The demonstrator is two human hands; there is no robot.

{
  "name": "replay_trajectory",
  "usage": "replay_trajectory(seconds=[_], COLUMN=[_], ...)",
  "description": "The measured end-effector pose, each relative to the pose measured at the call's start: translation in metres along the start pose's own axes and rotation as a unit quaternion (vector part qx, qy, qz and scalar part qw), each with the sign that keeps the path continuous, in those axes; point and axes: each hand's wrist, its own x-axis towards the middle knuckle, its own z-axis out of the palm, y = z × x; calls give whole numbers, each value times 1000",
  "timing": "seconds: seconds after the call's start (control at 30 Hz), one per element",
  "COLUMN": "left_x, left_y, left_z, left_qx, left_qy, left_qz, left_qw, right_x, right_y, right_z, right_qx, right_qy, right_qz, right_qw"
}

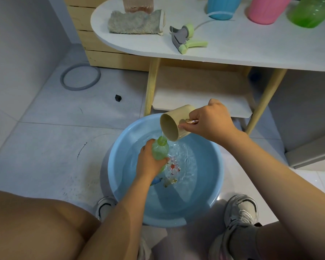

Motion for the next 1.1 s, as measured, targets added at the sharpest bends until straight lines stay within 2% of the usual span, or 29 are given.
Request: replay_trajectory(seconds=[0.6, 1.1], left_x=[0, 3], left_y=[0, -1], left_z=[1, 2], left_qx=[12, 15], left_qy=[-7, -6], left_qz=[-3, -13], left_qw=[1000, 1000], right_x=[5, 5], right_y=[-2, -8], right_z=[9, 8], right_qx=[-72, -81], right_qy=[115, 95], right_qz=[-82, -153], right_qw=[987, 980])
